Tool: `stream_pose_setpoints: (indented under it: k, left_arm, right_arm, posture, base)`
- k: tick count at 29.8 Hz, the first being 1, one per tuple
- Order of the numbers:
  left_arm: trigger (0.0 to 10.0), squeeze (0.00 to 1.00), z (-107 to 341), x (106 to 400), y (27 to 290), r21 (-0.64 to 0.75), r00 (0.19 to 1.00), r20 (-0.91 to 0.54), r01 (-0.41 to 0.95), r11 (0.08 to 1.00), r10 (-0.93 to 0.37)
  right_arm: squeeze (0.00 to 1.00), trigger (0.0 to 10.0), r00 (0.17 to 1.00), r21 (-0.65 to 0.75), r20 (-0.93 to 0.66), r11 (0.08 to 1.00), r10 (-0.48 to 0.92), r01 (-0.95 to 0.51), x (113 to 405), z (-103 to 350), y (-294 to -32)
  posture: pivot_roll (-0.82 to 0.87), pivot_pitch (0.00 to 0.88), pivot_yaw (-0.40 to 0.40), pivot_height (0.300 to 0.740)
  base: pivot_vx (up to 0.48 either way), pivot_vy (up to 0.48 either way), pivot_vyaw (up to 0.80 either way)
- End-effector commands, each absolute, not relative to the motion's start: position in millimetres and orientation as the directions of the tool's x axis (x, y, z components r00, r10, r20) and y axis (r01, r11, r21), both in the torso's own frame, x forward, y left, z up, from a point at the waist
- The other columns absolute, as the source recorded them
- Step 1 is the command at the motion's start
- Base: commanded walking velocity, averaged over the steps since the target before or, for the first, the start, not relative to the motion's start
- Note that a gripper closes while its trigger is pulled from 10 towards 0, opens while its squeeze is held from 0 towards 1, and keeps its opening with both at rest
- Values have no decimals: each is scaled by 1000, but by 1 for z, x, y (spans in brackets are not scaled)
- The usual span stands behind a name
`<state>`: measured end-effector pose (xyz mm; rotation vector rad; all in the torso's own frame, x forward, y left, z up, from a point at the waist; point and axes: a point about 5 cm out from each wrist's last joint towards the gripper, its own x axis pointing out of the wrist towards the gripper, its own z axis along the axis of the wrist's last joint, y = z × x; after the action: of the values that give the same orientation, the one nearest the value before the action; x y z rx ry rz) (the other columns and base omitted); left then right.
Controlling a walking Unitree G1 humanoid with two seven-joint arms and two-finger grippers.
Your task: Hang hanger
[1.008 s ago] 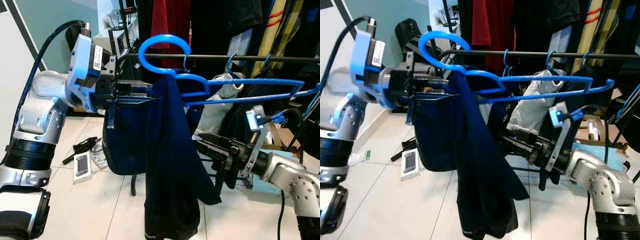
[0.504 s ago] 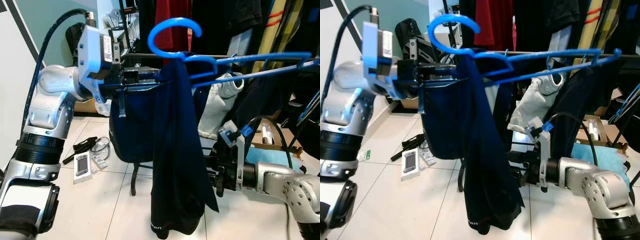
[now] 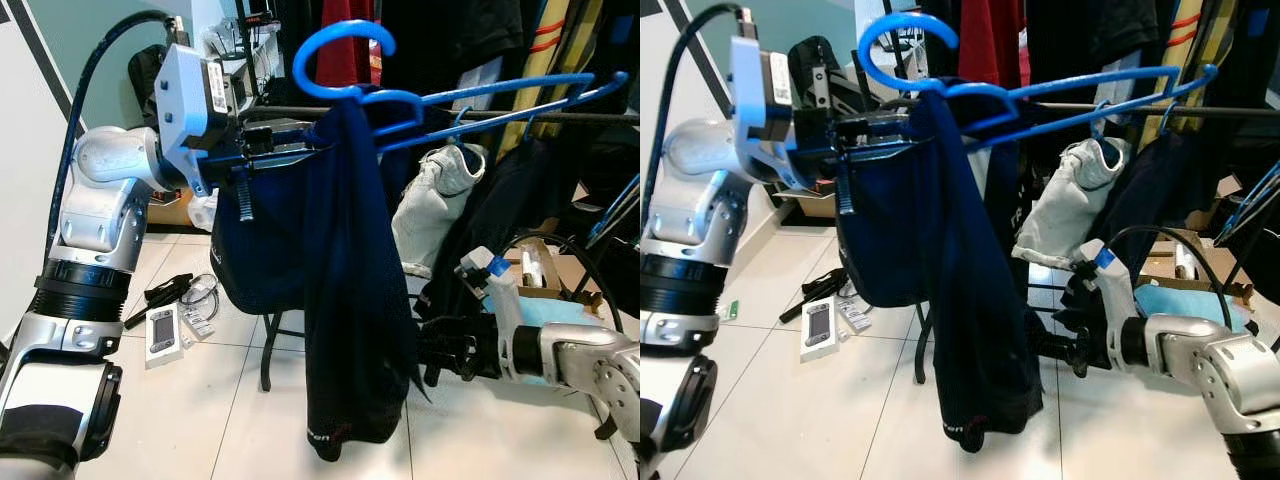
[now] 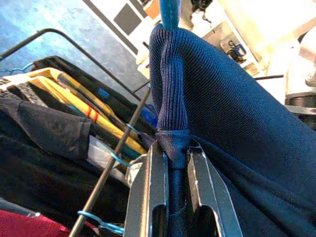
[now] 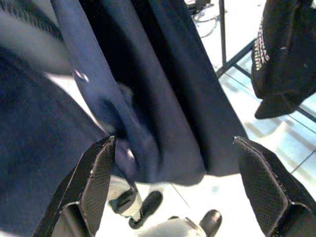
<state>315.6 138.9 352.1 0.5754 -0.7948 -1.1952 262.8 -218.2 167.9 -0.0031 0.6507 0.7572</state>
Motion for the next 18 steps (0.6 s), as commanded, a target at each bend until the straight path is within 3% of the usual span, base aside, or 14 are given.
stream_pose_setpoints:
  k: [1,2,12,13,14,15,18]
  left_arm:
    - [0,0,364,313,147,783,178,263,534,318,-948]
    - [0,0,365,313,147,783,177,270,532,323,-946]
    - [0,0,368,313,146,778,172,295,527,341,-940]
    - [0,0,367,312,145,777,165,298,530,339,-940]
    - [0,0,367,312,145,777,165,298,530,339,-940]
    - [0,0,367,312,143,776,157,300,534,336,-941]
    - [0,0,366,312,142,775,150,302,536,334,-942]
  right_arm:
    - [0,980,537,233,-566,747,625,-623,261,162,-221]
    - [0,0,548,232,-568,758,614,-609,263,161,-224]
    - [0,0,607,279,-465,758,644,-590,273,167,-222]
    - [0,4078,620,312,-404,738,673,-598,276,173,-218]
    - [0,4078,620,312,-404,738,673,-598,276,173,-218]
    - [0,10000,647,323,-292,709,705,-627,281,184,-213]
    - [0,10000,649,362,-190,667,736,-651,282,194,-210]
  posture:
    - [-128,0,57,740]
    - [-127,0,56,740]
    - [-126,0,55,740]
    - [-126,0,55,740]
    - [-126,0,55,740]
    - [-125,0,53,740]
    - [-125,0,54,740]
  base:
    - [0,0,0]
    - [0,0,0]
    - [0,0,0]
    - [0,0,0]
    - [0,0,0]
    - [0,0,0]
    - [0,0,0]
